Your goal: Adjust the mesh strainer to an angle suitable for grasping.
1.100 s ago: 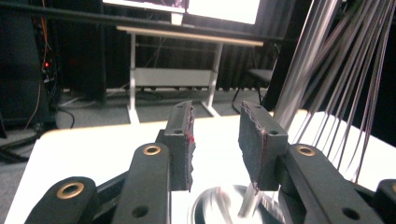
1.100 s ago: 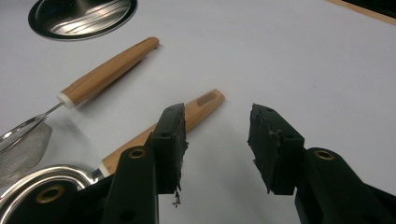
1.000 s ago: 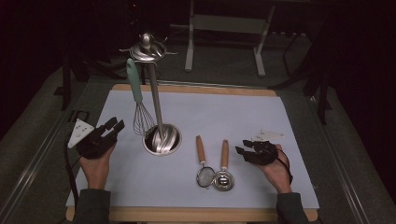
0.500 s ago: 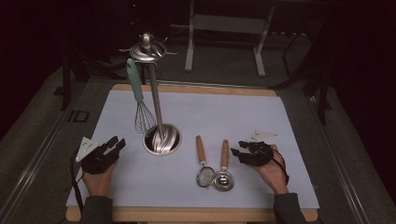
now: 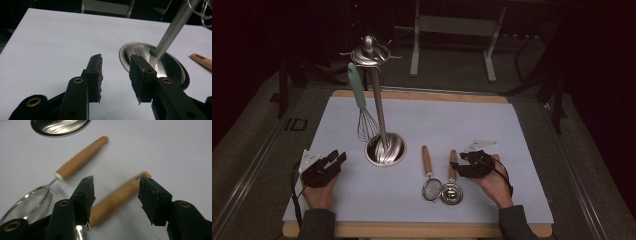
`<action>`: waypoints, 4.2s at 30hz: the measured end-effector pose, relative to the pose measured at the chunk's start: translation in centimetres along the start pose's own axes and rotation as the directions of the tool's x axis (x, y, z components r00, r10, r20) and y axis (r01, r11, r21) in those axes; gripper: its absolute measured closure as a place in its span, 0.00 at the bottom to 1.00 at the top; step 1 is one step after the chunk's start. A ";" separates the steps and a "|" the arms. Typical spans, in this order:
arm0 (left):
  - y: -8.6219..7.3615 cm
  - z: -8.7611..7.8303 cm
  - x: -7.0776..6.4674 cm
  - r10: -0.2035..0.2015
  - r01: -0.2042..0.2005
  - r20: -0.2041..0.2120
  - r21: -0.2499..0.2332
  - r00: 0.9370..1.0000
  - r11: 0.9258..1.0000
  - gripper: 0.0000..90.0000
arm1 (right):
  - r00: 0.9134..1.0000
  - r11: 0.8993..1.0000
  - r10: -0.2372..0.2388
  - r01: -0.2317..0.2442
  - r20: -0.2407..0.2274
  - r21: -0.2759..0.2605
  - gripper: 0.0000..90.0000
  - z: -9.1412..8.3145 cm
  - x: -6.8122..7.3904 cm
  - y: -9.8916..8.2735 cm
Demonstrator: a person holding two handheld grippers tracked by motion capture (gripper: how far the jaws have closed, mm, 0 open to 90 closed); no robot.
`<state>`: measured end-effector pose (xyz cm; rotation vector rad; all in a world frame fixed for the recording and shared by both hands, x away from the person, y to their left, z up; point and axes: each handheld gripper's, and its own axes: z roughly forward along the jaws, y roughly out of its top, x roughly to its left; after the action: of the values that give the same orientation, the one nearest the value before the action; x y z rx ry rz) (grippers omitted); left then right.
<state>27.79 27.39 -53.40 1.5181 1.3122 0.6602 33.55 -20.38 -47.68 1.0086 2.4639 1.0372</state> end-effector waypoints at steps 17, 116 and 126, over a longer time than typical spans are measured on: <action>-0.3 0.4 -0.5 0.038 -0.038 -0.007 0.016 0.999 0.999 0.68 | 0.996 0.994 -0.052 0.059 -0.078 0.089 0.54 3.2 3.8 3.5; -0.3 0.5 -0.7 0.045 -0.045 -0.012 0.021 0.999 0.999 0.67 | 0.979 0.993 0.116 -0.111 -0.166 0.038 0.79 3.0 0.7 10.5; -0.3 0.5 -0.6 0.045 -0.044 -0.012 0.020 0.999 0.999 0.67 | 0.986 0.990 0.083 -0.097 -0.143 -0.099 0.79 1.2 0.0 11.8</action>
<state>27.97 26.59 -53.72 1.5657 1.3015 0.6879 39.94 -13.93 -40.11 1.0562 2.4606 1.2930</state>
